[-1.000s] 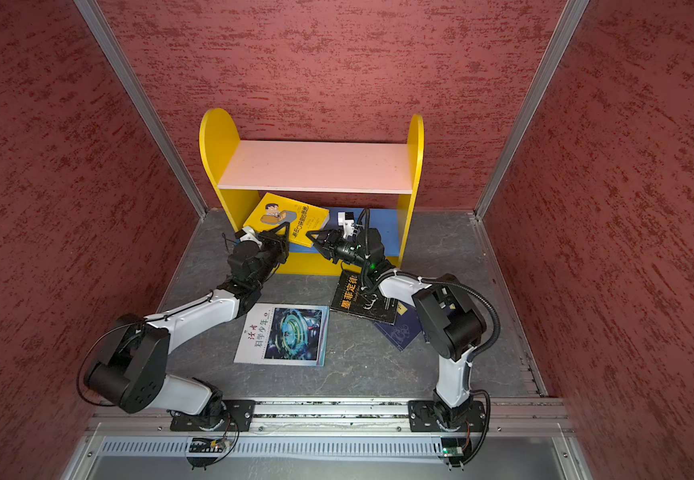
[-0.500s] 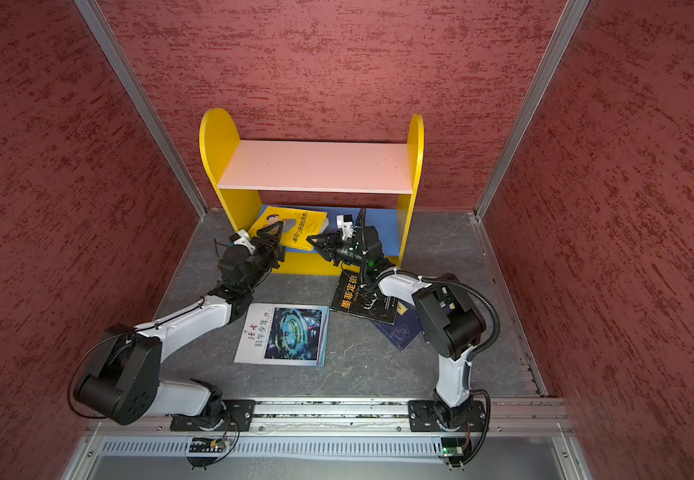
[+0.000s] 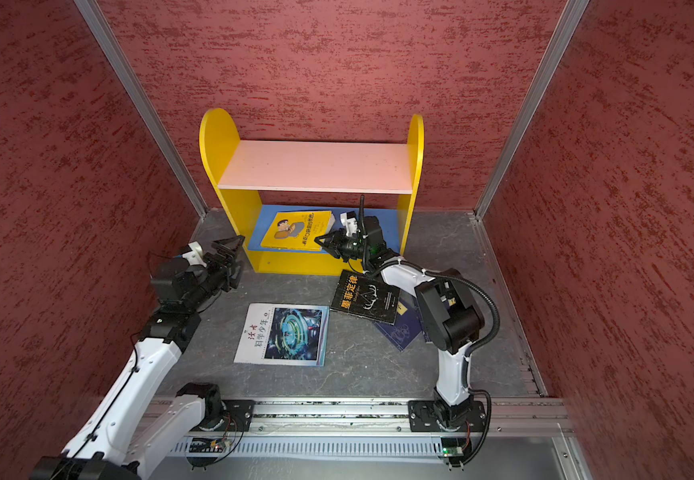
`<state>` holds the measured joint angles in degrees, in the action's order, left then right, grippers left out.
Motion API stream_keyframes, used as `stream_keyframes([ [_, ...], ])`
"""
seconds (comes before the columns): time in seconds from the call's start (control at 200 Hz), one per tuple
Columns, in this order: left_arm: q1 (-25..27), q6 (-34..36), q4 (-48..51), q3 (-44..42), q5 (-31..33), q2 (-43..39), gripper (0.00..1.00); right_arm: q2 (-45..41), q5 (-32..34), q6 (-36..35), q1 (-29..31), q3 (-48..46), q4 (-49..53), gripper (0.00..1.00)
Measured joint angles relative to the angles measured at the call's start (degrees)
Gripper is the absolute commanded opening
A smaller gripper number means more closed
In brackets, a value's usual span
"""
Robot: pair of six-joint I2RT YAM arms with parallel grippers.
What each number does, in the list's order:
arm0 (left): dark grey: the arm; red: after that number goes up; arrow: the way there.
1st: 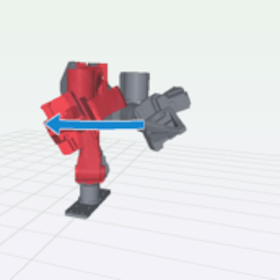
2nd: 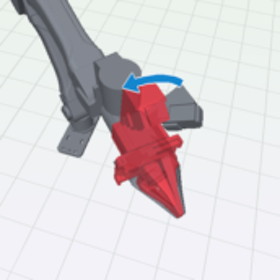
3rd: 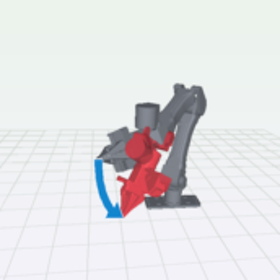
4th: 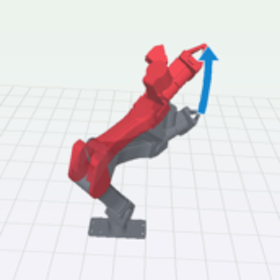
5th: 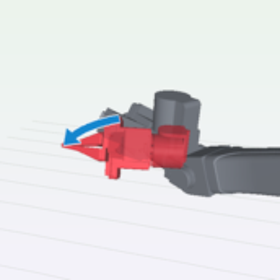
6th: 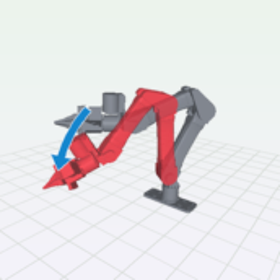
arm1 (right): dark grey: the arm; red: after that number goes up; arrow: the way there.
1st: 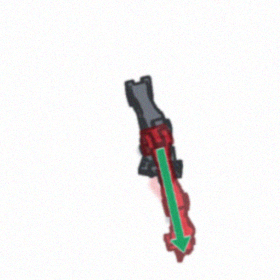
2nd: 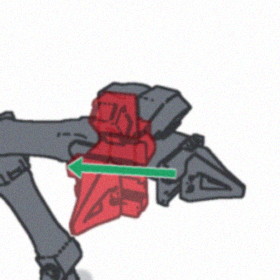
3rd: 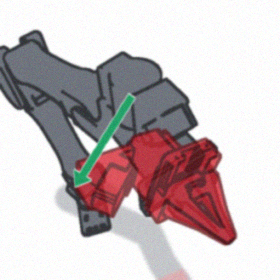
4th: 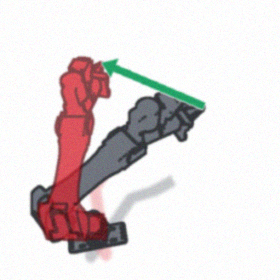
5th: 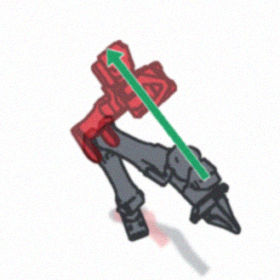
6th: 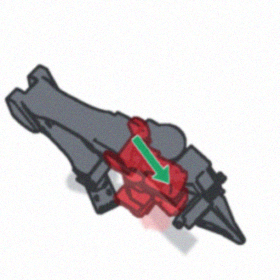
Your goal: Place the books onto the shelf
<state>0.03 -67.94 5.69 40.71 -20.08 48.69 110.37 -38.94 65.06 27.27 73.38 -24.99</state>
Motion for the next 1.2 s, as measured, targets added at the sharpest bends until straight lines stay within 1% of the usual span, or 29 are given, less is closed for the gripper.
stream_keyframes([
  [0.115,-4.55,5.62,7.63,2.51,-4.98,1.79,0.99,1.01,-0.50,0.02,0.00,1.16,-0.04,0.05],
  [0.286,-7.02,13.11,15.13,6.32,-9.27,6.69,0.99,4.31,-2.38,-1.73,-0.02,6.10,1.90,0.05],
  [0.461,-9.73,17.64,17.44,8.41,-11.96,9.92,0.99,4.98,-4.46,-5.49,-0.37,9.70,6.91,0.06],
  [0.596,-11.37,19.87,18.03,8.48,-13.49,11.39,0.99,5.66,-5.35,-4.96,-0.52,9.75,6.40,0.05],
  [0.726,-11.63,21.09,19.19,8.48,-13.18,11.74,0.99,7.58,-6.69,-2.34,-0.55,9.75,2.93,0.05],
  [0.892,-12.15,21.79,19.85,8.48,-10.60,10.69,0.99,9.66,-8.81,0.00,-0.57,9.94,0.72,0.05],
  [1.087,-12.37,21.90,19.76,8.46,-7.78,9.38,0.99,10.97,-12.63,0.50,-0.61,10.69,-0.42,0.06],
  [1.202,-12.79,21.42,19.08,7.28,-6.43,8.37,0.99,11.19,-14.03,0.07,-0.59,10.97,0.02,0.05],
])
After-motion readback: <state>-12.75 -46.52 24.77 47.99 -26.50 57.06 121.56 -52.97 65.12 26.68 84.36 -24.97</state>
